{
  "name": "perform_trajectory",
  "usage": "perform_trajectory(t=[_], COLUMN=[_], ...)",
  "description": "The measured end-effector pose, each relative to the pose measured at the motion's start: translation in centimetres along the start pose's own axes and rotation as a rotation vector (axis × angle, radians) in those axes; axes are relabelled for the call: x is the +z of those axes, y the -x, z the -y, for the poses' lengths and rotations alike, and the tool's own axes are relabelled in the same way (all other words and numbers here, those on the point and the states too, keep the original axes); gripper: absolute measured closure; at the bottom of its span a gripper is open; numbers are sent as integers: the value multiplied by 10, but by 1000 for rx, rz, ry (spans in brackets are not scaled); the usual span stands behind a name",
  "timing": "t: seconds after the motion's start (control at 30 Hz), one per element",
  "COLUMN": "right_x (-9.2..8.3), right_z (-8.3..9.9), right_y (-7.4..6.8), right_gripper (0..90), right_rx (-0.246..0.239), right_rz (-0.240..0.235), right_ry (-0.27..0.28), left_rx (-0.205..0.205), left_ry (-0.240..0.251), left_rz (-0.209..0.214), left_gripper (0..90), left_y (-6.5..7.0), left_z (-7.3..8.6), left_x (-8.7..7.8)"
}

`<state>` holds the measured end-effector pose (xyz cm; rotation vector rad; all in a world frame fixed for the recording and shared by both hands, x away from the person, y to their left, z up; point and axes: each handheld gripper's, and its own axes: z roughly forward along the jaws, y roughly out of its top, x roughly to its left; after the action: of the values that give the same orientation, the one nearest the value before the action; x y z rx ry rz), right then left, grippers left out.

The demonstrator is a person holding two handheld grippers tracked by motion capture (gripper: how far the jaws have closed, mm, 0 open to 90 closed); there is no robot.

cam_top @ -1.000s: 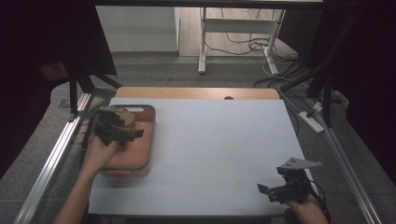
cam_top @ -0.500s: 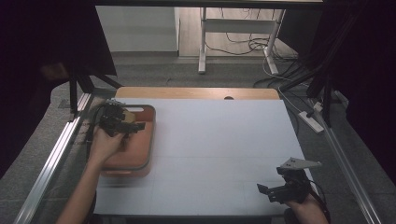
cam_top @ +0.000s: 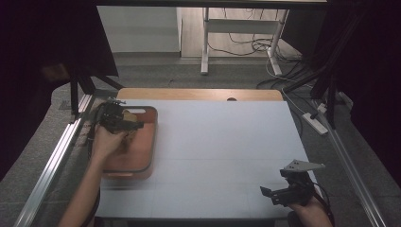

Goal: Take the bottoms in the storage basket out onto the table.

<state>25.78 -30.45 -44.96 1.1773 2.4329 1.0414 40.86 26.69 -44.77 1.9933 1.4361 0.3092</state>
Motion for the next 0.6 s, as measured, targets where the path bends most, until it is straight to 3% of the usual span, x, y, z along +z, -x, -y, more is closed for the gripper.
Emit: perform_trajectory(t=[0.33, 0.47, 0.6], right_x=[0, 0, 0], right_z=[0, 0, 0], right_y=[0, 0, -1], right_gripper=[0, 0, 0], right_rx=[0, 0, -3], right_rz=[1, -2, 1], right_ry=[0, -2, -1], left_rx=[-42, -43, -35], left_ry=[-57, -66, -69], left_rz=[-49, -57, -98], left_gripper=[0, 0, 0], left_y=[-14, -14, -14], left_z=[0, -1, -2], left_x=[20, 22, 22])
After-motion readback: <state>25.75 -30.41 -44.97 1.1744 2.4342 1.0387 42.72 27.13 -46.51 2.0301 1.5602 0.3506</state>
